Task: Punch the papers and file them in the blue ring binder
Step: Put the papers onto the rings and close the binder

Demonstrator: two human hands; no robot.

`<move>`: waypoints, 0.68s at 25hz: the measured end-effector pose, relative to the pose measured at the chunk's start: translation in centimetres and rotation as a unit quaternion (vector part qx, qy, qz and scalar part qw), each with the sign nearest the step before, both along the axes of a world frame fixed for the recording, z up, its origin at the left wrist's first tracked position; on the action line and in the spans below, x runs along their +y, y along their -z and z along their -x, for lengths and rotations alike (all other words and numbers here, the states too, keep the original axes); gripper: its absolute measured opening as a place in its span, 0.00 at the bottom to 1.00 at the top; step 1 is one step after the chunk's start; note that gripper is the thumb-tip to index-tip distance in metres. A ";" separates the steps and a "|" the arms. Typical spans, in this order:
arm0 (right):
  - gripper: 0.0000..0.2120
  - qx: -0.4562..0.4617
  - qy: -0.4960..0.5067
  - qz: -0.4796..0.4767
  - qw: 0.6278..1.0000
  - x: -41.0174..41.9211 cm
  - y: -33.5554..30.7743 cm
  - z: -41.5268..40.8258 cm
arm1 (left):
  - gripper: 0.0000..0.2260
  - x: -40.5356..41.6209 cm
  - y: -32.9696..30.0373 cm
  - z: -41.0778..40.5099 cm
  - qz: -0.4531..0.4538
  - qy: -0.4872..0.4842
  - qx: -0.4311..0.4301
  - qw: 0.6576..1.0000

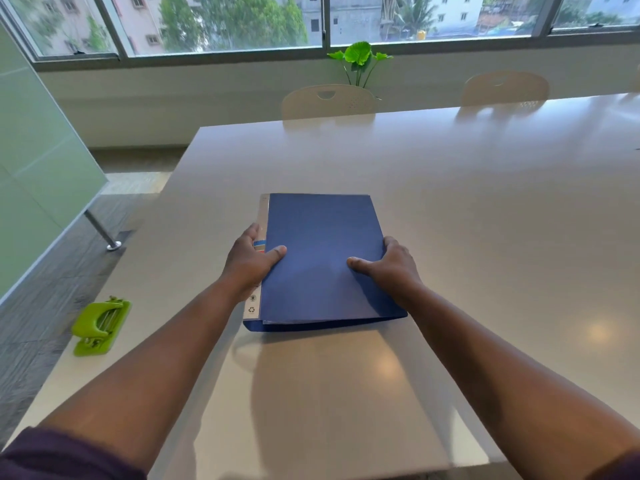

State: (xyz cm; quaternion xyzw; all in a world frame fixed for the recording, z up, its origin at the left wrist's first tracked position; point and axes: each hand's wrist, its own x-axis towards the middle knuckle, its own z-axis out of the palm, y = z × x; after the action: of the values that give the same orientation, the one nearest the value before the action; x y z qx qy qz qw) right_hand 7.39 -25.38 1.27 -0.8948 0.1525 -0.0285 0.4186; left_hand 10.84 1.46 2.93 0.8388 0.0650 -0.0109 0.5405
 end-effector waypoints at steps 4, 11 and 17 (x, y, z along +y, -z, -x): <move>0.37 0.032 -0.013 0.060 0.998 1.7 0.6 -1.2 | 0.37 1.5 0.2 0.1 -0.122 0.023 -0.019 0.992; 0.40 0.054 -0.028 0.160 0.985 2.3 0.8 -1.2 | 0.38 1.2 0.3 0.6 -0.268 0.086 0.005 0.960; 0.37 0.033 -0.085 0.210 0.973 2.8 0.0 -1.2 | 0.35 0.4 0.0 0.4 -0.429 0.112 0.020 0.896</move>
State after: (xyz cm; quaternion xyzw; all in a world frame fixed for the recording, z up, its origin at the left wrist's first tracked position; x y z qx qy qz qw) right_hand 8.57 -22.58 1.27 -0.9729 0.0799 0.0053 0.2168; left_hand 10.44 1.81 2.93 0.9906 -0.0206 -0.0592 0.1218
